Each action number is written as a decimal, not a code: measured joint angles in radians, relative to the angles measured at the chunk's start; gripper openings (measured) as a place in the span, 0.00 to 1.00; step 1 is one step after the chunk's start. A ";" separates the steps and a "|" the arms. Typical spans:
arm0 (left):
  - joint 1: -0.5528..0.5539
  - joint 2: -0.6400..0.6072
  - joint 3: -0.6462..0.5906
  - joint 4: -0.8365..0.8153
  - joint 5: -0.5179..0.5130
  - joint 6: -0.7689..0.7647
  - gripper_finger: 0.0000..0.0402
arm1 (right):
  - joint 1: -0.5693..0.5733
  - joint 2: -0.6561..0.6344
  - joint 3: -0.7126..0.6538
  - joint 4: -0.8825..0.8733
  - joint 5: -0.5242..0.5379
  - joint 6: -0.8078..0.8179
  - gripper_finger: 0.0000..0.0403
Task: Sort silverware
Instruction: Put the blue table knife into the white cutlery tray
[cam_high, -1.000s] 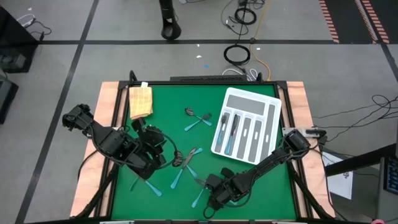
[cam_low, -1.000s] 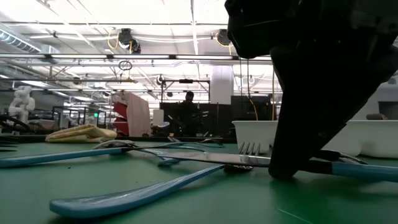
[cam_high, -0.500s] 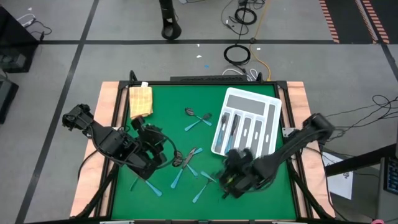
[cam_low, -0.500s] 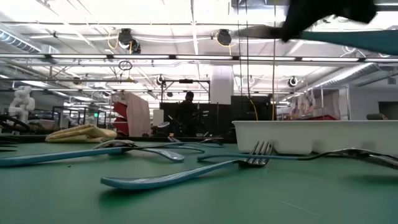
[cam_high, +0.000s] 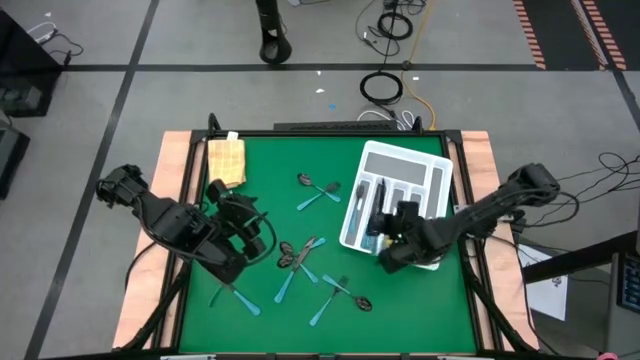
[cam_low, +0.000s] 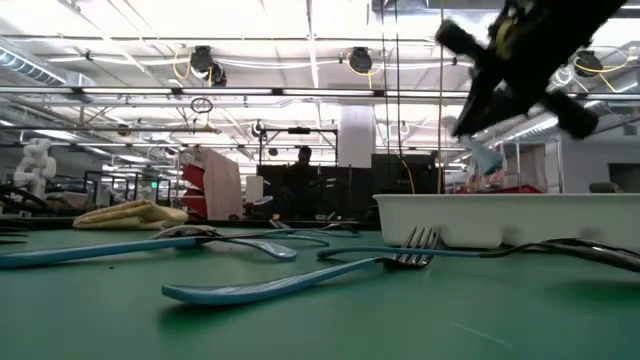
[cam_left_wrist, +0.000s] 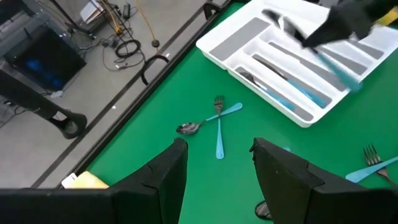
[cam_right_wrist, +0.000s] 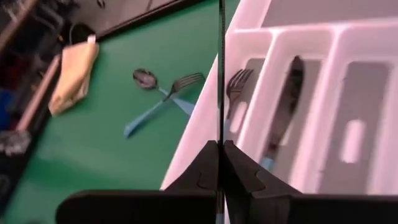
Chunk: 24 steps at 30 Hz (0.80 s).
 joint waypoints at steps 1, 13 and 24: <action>0.000 -0.006 0.000 0.000 0.000 0.000 0.46 | -0.015 0.000 -0.027 0.042 0.012 0.003 0.00; 0.000 -0.041 0.000 0.000 -0.028 0.002 0.46 | -0.154 -0.001 -0.110 0.152 -0.035 -0.165 0.00; 0.000 -0.041 0.000 0.000 -0.029 0.002 0.46 | -0.186 0.040 -0.110 0.181 -0.124 -0.231 0.05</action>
